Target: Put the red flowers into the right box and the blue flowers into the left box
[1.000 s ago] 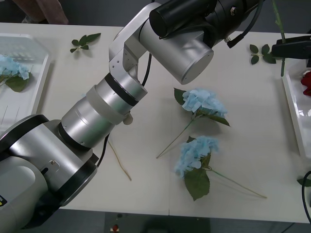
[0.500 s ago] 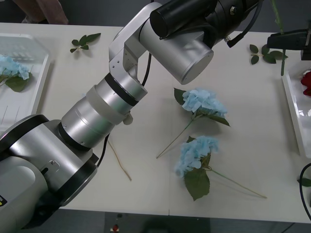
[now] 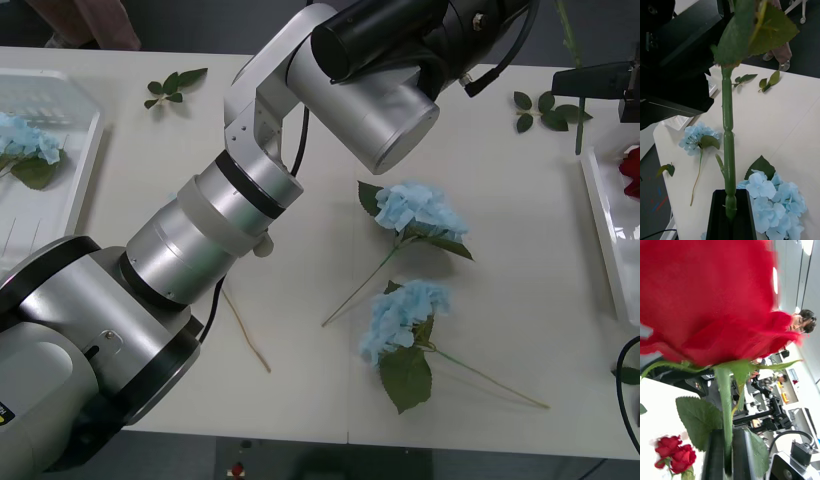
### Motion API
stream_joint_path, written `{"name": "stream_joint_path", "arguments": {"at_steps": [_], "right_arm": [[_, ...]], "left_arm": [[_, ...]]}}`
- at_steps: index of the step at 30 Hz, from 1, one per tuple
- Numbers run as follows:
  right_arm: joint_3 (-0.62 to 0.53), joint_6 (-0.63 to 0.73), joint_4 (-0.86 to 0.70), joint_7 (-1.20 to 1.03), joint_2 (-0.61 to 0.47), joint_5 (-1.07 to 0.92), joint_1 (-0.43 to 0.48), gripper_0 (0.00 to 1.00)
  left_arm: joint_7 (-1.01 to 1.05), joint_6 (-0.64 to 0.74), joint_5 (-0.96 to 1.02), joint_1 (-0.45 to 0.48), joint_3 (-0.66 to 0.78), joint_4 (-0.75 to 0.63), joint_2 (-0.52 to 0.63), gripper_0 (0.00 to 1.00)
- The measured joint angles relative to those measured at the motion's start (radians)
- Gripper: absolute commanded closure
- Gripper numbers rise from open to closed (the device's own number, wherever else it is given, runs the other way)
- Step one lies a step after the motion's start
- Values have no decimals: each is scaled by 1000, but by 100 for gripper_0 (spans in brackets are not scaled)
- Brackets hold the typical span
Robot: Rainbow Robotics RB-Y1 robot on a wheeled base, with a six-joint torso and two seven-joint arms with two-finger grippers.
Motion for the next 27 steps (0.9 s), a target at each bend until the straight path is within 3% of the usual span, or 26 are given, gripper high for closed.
{"name": "stream_joint_path", "arguments": {"at_steps": [1, 2, 16, 23, 27], "right_arm": [[0, 0, 0, 0, 0, 0, 0, 100], [0, 0, 0, 0, 0, 0, 0, 100], [-5, 5, 0, -6, 0, 1, 0, 100], [-75, 85, 0, -30, -7, 57, 0, 100], [-95, 100, 2, -30, -48, 70, 8, 100]], "left_arm": [[2, 0, -7, 0, 0, 0, 0, 4], [5, 0, -8, 0, 0, 0, 0, 0], [23, 0, -8, 0, 0, 0, 0, 0], [29, 0, 20, 0, 0, 0, 19, 0], [29, 116, 96, 0, 0, -43, 65, 0]]}}
